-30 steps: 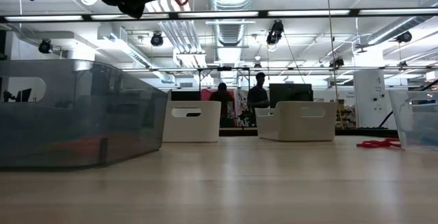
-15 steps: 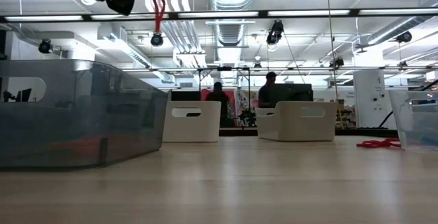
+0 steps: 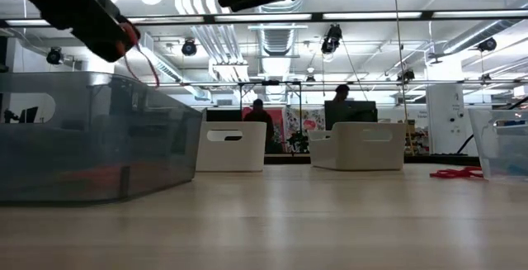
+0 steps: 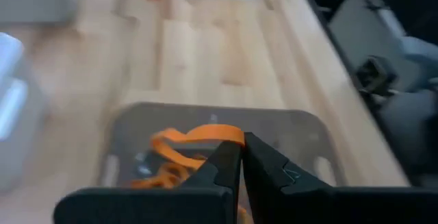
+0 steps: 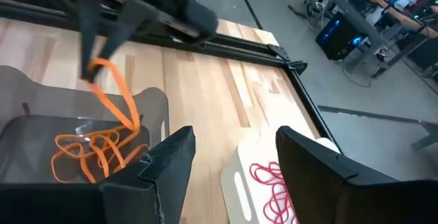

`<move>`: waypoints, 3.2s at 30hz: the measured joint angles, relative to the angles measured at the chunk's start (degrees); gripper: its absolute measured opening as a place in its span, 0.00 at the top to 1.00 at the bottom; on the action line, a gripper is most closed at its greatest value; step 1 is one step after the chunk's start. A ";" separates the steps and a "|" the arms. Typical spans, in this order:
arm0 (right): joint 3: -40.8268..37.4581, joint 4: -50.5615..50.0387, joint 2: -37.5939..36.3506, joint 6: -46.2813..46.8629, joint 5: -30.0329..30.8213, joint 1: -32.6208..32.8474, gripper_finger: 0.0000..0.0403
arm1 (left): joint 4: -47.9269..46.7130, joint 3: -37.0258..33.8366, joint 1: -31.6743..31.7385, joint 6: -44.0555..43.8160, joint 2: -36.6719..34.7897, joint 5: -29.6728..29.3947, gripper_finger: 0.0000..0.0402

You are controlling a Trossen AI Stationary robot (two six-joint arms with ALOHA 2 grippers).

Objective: Sort rubber bands into baskets
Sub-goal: Put the orange rubber band into the black bin, then put the red rubber band into the white bin

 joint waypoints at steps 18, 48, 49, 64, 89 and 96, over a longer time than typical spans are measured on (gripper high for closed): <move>-0.25 -19.67 0.13 16.09 -0.03 -0.74 0.50 | 2.82 0.02 -0.68 -9.26 10.03 11.49 1.00; -0.26 -28.82 -0.42 25.02 -2.11 -0.74 0.50 | -2.51 0.00 -0.66 -13.34 10.96 11.29 0.51; -0.26 -29.58 -0.48 25.79 -2.14 -0.74 0.50 | -3.03 0.00 -0.66 -13.41 10.94 11.31 0.51; -0.28 -54.74 -0.56 54.03 -22.82 -4.95 0.50 | -8.75 2.14 -0.66 -7.81 5.32 6.49 0.52; -11.92 -55.01 -0.47 54.90 -27.23 -9.31 0.58 | -14.14 7.48 -0.66 2.87 0.71 -11.37 0.52; -12.57 -54.53 0.39 53.72 -29.05 -11.90 0.62 | -14.14 7.92 -0.63 3.07 0.73 -11.49 0.52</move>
